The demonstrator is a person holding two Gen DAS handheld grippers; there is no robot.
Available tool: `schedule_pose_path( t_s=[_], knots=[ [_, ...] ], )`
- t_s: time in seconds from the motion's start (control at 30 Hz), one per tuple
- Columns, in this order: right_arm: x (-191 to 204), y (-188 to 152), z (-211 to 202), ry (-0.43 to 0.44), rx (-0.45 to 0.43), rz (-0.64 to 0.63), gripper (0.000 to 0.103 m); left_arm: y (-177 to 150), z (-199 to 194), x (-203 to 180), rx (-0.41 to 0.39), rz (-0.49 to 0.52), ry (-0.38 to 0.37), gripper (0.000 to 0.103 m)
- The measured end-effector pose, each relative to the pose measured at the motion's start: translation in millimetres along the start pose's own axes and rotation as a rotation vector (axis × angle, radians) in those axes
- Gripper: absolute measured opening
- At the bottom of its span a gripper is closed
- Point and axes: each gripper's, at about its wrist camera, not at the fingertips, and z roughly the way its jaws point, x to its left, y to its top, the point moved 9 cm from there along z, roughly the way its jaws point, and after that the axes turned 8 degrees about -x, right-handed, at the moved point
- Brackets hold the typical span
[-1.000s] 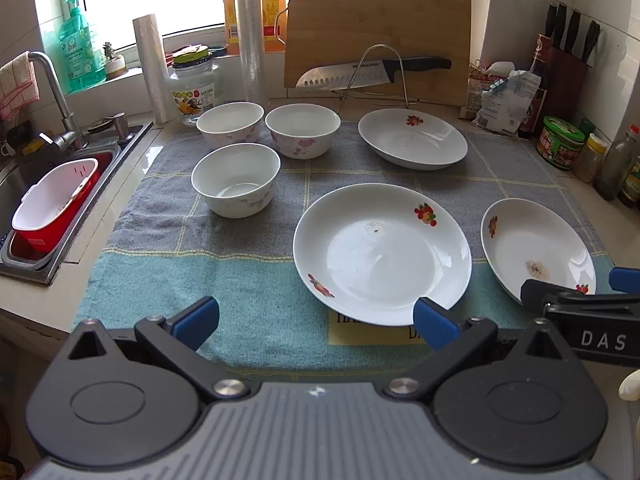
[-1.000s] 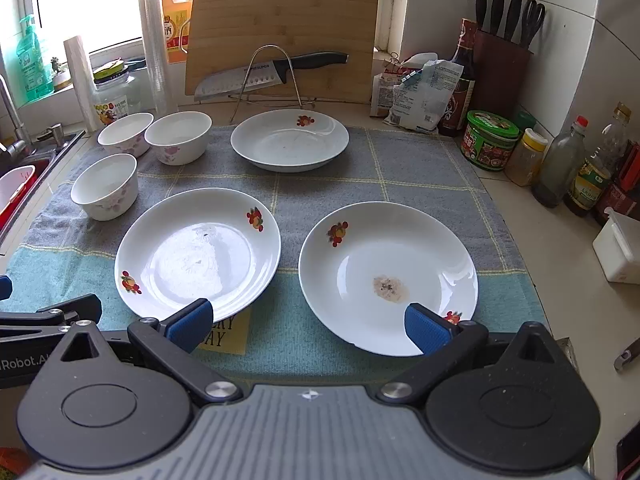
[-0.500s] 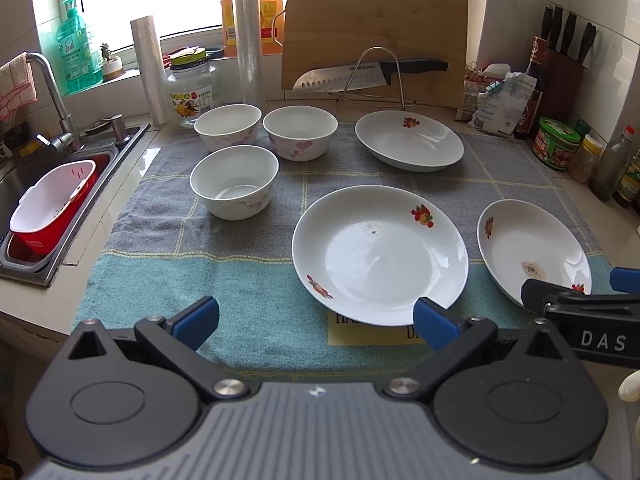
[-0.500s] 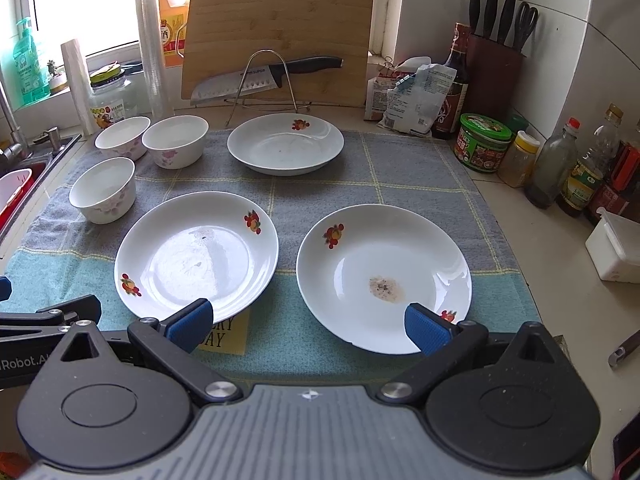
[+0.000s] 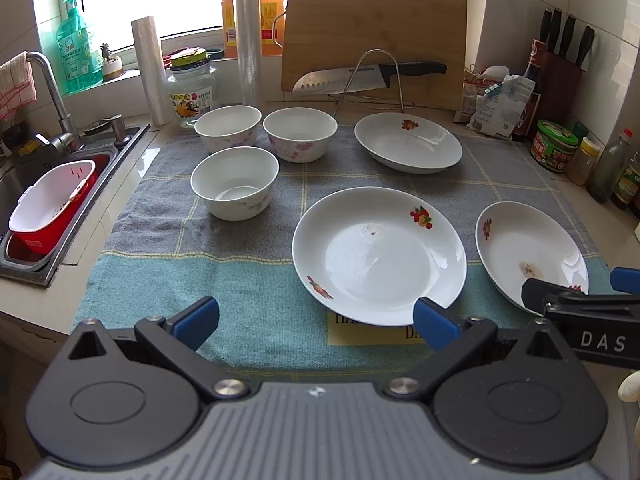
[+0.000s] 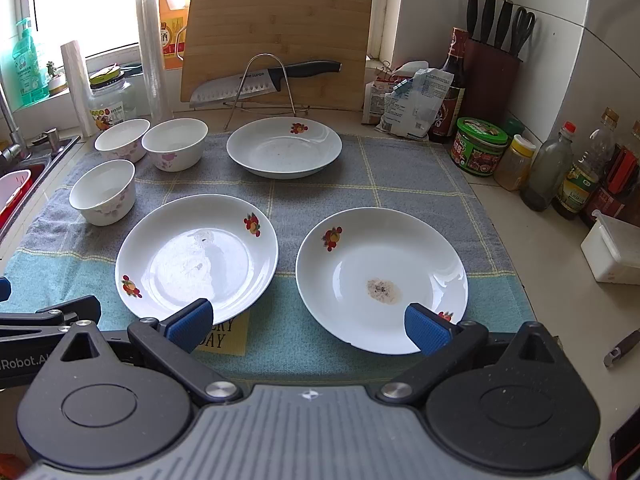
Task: Organize plates and bowls
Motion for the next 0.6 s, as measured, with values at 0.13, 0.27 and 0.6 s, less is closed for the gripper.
schedule_pose_path(
  t_s=[0.13,0.27,0.6],
  knots=[
    [-0.1,0.1,-0.4,-0.001,-0.001,0.000,0.103,-0.1,0.0,-0.1,-0.001,0.000,0.000,0.102],
    [0.0,0.4,-0.3,-0.003,-0.002,-0.002,0.103,-0.4,0.0,-0.5,0.000,0.000,0.000,0.102],
    [2.4,3.2,-0.5,-0.015,-0.006,-0.006,0.103,2.0,0.9,-1.2,-0.001,0.001,-0.009,0.102]
  ],
)
